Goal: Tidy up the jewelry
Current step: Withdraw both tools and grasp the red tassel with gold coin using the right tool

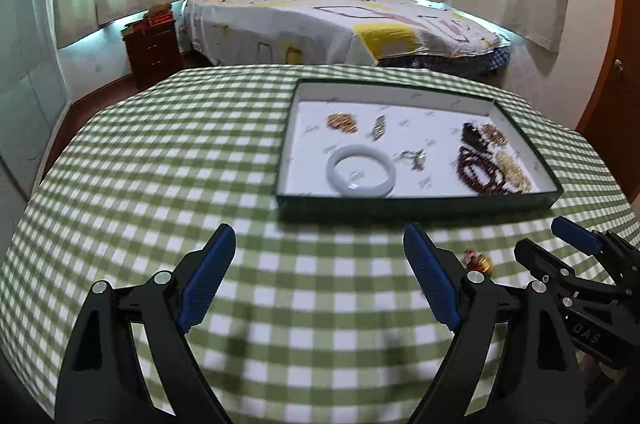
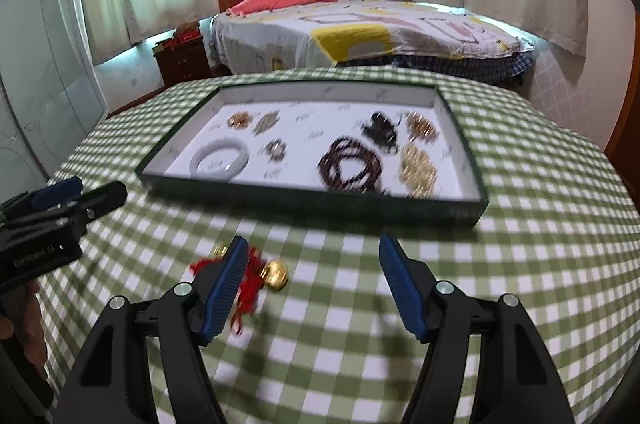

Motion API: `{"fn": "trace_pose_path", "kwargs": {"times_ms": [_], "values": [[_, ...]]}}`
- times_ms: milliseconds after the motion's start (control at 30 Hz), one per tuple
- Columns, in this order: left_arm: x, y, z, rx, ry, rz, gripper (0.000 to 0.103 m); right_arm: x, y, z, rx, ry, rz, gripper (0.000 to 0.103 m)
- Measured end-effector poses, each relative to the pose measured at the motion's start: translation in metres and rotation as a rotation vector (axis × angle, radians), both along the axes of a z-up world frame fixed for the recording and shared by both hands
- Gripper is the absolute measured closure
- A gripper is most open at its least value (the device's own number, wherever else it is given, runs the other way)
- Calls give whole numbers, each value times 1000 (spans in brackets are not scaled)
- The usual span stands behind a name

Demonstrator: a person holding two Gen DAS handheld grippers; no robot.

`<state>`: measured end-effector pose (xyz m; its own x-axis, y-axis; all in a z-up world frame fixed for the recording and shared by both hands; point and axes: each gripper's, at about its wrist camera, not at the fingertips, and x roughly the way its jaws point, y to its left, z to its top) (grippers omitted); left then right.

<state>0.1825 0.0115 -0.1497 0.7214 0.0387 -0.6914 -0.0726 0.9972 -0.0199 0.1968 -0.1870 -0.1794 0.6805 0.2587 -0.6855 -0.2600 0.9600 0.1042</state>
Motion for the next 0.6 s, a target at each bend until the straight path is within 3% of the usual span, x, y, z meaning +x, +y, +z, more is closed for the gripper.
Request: {"fn": "trace_pose_path", "kwargs": {"times_ms": [67, 467, 600], "values": [[-6, 6, -2, 4, 5, 14, 19, -2, 4, -6, -1, 16, 14, 37], [-17, 28, -14, -9, 37, 64, 19, 0, 35, -28, -28, 88, 106, 66], [-17, 22, -16, -3, 42, 43, 19, 0, 37, -31, -42, 95, 115, 82]]}}
